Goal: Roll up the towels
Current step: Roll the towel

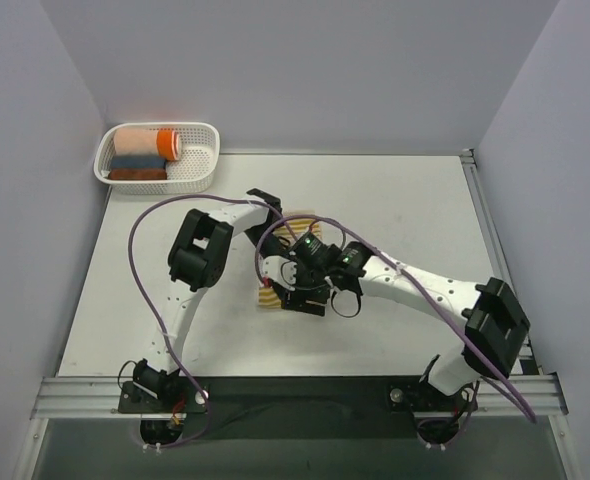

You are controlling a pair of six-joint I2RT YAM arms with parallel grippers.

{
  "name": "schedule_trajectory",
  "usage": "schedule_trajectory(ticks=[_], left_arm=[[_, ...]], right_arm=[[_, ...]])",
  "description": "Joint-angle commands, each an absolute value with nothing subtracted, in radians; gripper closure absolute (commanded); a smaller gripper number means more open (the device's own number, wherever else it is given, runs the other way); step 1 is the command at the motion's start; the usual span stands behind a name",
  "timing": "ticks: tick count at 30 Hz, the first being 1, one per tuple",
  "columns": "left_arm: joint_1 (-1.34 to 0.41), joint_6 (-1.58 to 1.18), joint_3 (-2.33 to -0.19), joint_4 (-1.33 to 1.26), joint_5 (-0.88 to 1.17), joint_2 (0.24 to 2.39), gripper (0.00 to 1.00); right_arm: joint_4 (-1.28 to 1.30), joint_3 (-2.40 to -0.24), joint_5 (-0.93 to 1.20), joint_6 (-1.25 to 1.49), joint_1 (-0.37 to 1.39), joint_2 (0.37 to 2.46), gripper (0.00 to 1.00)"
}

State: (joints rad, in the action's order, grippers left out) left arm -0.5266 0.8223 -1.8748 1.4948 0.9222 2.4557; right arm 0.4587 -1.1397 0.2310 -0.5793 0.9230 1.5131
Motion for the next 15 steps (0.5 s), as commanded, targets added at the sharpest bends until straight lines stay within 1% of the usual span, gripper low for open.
schedule_trajectory(ticks=[1,4,8,11,12,14,15], left_arm=[[-0.517,0.831,-1.833,1.47,0.653,2.565,0.81],[-0.512,0.827,-1.832,1.46,0.657,2.565,0.8],[-0.505,0.821,-1.813,1.447,0.65,2.551,0.79],[-0.499,0.824,-1.798,1.443,0.647,2.542,0.79],[-0.497,0.825,-1.795,1.443,0.646,2.54,0.78],[-0.485,0.831,-1.783,1.447,0.655,2.53,0.78],[-0.48,0.831,-1.773,1.445,0.66,2.523,0.78]], right_arm=[[0.296,-1.079,0.105,-0.649,0.972,1.561,0.34],[0.198,-1.042,0.062,-0.658,0.976,1.644,0.32],[0.095,-0.964,0.032,-0.657,0.973,1.698,0.34],[0.092,-0.943,0.049,-0.641,0.963,1.732,0.42],[0.098,-0.945,0.064,-0.634,0.956,1.738,0.51],[0.153,-0.962,0.147,-0.611,0.924,1.758,0.65],[0.196,-1.009,0.182,-0.598,0.914,1.77,0.78]])
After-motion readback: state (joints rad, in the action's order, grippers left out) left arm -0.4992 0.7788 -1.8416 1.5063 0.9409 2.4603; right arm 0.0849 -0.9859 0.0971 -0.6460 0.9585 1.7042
